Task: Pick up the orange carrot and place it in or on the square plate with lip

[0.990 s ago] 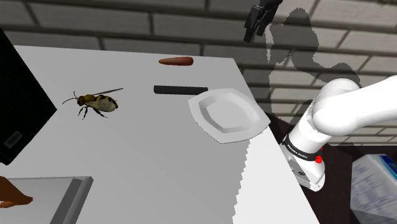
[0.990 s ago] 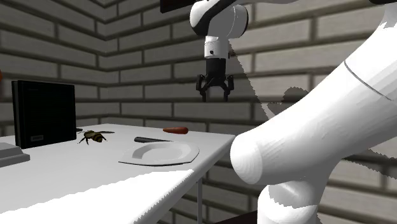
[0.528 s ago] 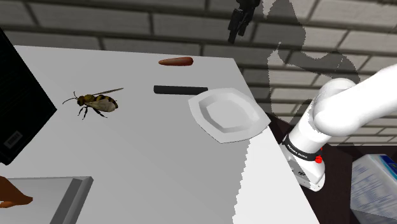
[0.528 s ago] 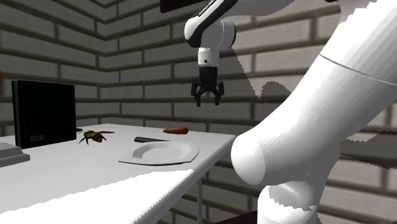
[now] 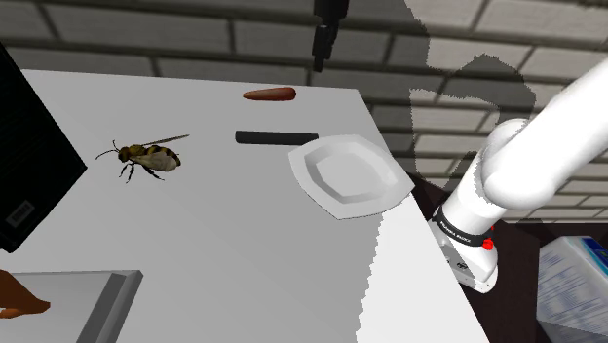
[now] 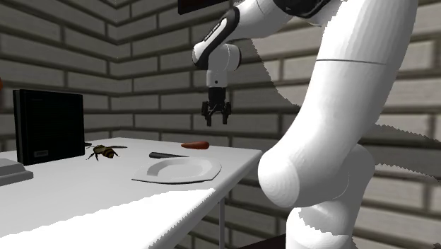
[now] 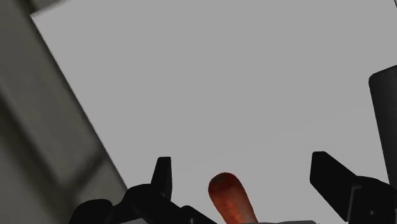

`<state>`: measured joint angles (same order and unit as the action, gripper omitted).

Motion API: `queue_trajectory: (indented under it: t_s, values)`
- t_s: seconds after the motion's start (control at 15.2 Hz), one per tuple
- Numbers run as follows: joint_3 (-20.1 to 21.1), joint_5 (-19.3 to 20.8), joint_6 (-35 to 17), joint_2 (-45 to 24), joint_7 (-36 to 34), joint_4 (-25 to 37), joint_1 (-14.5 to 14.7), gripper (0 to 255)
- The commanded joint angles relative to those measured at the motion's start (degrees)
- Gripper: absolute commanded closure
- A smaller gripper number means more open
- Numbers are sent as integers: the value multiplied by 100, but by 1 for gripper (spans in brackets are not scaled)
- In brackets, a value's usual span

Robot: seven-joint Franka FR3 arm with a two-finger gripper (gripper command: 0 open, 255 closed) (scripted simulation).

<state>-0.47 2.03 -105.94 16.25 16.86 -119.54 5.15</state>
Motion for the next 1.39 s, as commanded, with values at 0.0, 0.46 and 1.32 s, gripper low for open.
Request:
queue_trajectory:
  t_s: [0.0, 0.46, 1.32]
  values:
    - [19, -7, -79, -474, 295, 325, 84, 0]
    - [183, 14, -64, -2061, 1225, 1680, 301, 0]
    - [267, 66, -548, -2718, 1522, 1761, 370, 0]
